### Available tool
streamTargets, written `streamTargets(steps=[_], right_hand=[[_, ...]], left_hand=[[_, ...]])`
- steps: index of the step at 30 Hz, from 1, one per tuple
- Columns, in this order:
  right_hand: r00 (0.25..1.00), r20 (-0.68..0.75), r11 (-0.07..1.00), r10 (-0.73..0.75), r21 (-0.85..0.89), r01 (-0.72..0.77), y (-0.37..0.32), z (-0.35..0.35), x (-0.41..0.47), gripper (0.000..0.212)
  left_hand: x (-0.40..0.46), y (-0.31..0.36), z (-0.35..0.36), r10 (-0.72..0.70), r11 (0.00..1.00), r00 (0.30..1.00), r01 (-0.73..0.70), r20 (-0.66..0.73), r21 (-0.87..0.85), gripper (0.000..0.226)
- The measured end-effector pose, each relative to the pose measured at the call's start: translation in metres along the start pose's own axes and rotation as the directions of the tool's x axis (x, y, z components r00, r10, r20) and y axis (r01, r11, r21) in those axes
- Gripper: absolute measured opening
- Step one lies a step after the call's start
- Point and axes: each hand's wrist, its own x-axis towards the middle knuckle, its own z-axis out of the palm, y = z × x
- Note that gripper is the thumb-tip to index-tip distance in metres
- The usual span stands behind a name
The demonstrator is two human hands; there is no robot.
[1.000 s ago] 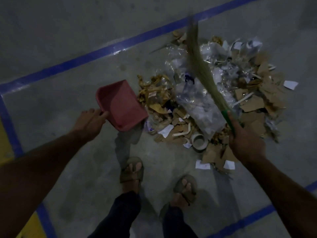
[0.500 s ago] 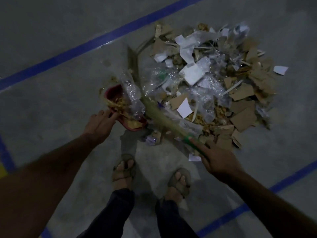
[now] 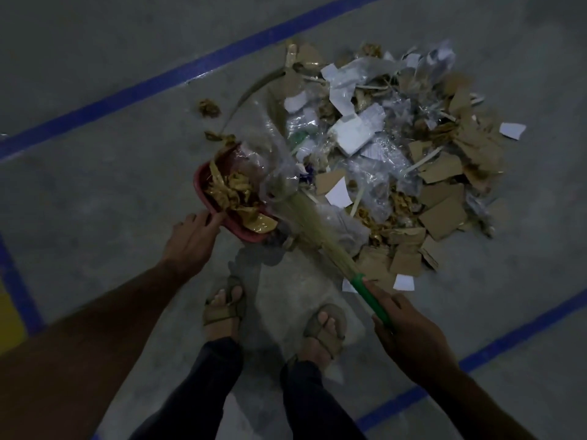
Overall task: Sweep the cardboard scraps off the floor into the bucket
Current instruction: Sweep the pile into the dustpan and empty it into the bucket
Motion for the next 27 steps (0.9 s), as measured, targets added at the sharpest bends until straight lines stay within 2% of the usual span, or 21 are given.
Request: streamTargets(steps=[5,14,18,22,25,27], right_hand=[[0.998,-0.047,0.998,-0.045,-0.033,0.044,-0.016,-0.005,-0.022,0.094],[0.990,-0.139,0.998,0.003,-0.060,-0.012,-0.039,-0.053,-0.119,0.097],[0.993,-0.080,0.993,0.086,-0.074,-0.092,-0.055,-0.087,-0.176,0.094],[0.995,-0.068,0.997,0.072,-0.019,-0.073,-0.070,-0.123,-0.239,0.087],[0.988,-0.117,0.995,0.101,0.008,-0.101,-0.082,-0.150,-0.283,0.099],[0.980,-0.183,0.994,0.077,-0.065,-0.090,-0.085,-0.156,-0.307,0.109]], left_hand=[[-0.024,0.017,-0.021,-0.066,0.997,0.998,0.066,-0.003,-0.036,0.038],[-0.081,0.070,-0.097,-0.079,0.993,0.996,0.074,-0.047,-0.088,0.043],[-0.114,0.102,-0.146,-0.084,0.991,0.994,0.075,-0.077,-0.111,0.047],[-0.149,0.136,-0.205,-0.083,0.989,0.993,0.071,-0.089,-0.132,0.059],[-0.175,0.158,-0.243,-0.092,0.987,0.990,0.076,-0.110,-0.144,0.064],[-0.189,0.169,-0.263,-0.093,0.985,0.985,0.070,-0.148,-0.155,0.057]])
